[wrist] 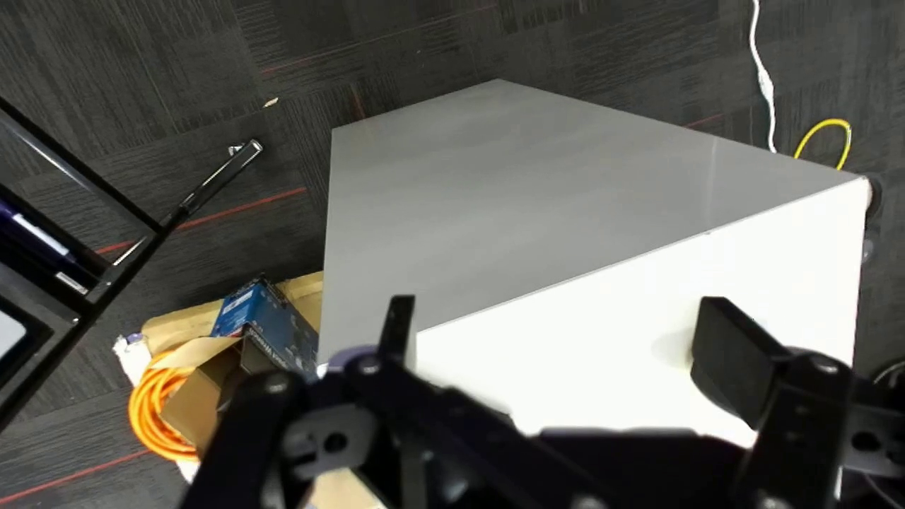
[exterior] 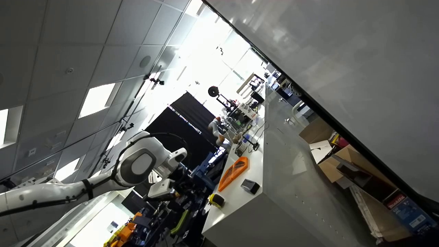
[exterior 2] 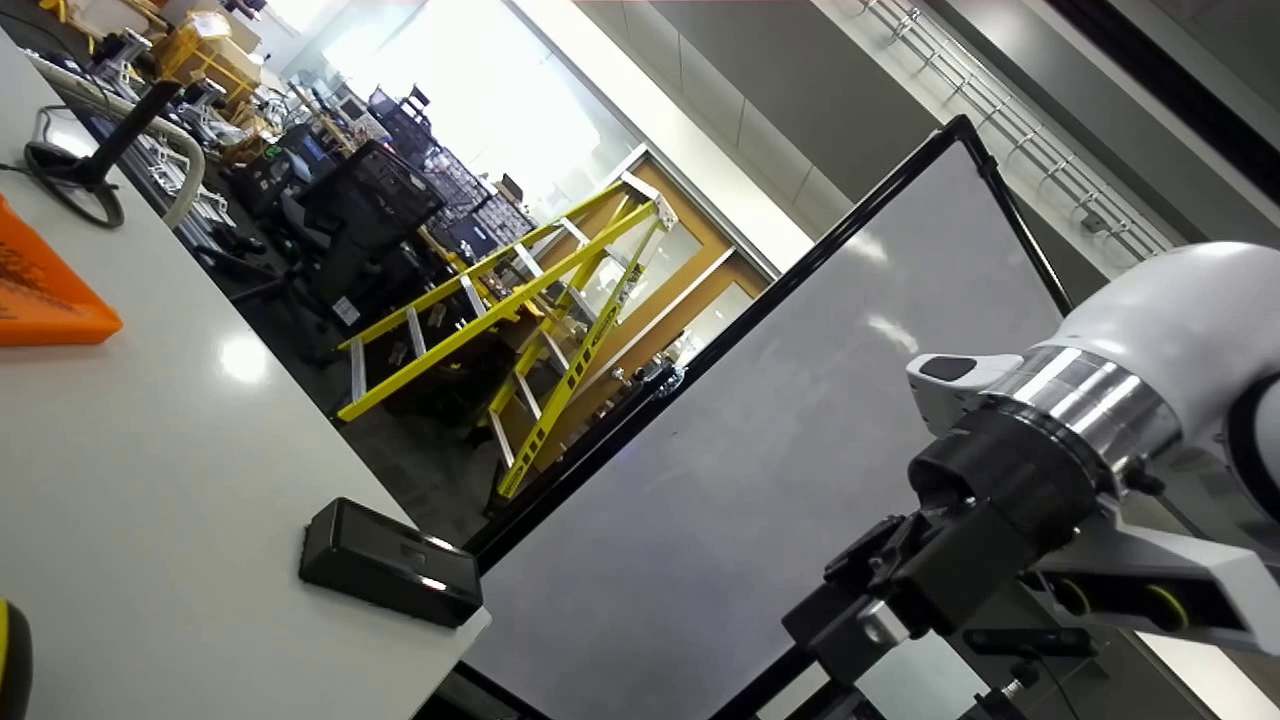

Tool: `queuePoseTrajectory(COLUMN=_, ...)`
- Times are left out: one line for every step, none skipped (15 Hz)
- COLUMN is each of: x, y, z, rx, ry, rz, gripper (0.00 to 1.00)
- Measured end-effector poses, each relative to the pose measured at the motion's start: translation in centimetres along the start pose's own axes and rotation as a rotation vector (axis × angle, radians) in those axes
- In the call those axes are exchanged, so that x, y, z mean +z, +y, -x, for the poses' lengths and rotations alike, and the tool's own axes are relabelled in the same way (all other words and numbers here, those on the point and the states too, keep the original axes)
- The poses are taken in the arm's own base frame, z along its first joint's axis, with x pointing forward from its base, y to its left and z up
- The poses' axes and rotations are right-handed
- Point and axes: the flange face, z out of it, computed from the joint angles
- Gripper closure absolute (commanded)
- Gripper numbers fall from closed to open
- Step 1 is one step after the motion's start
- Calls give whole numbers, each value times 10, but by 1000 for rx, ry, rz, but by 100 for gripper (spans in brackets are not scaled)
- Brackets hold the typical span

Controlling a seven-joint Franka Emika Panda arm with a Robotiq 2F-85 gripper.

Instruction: Move the measuring tape to the right

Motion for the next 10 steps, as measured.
queuePoseTrajectory(x=9, y=-9, z=-4, rx=-47, ry=-21, rz=5, gripper=0)
queuePoseTrajectory(x=18, y=-18, z=-9, rx=-97, ry=-44, rz=9, gripper=0)
queuePoseTrajectory(x=28, y=-29, z=-14, rx=-149, ry=-67, rz=13, gripper=0)
queuePoseTrajectory(x=37, y=-40, z=-18, rx=-203, ry=-88, rz=20, gripper=0)
queuePoseTrajectory(x=45, y=-49, z=-22, rx=-255, ry=-106, rz=33, gripper=0)
queuePoseTrajectory(x=52, y=-59, z=-26, rx=-308, ry=-121, rz=49, gripper=0)
queuePoseTrajectory(x=57, y=-67, z=-28, rx=-361, ry=-134, rz=69, gripper=0)
queuePoseTrajectory(x=62, y=-75, z=-31, rx=-415, ry=-145, rz=90, gripper=0)
queuePoseTrajectory(x=65, y=-82, z=-32, rx=-467, ry=-154, rz=112, gripper=0)
queuePoseTrajectory(x=67, y=-88, z=-33, rx=-520, ry=-161, rz=132, gripper=0)
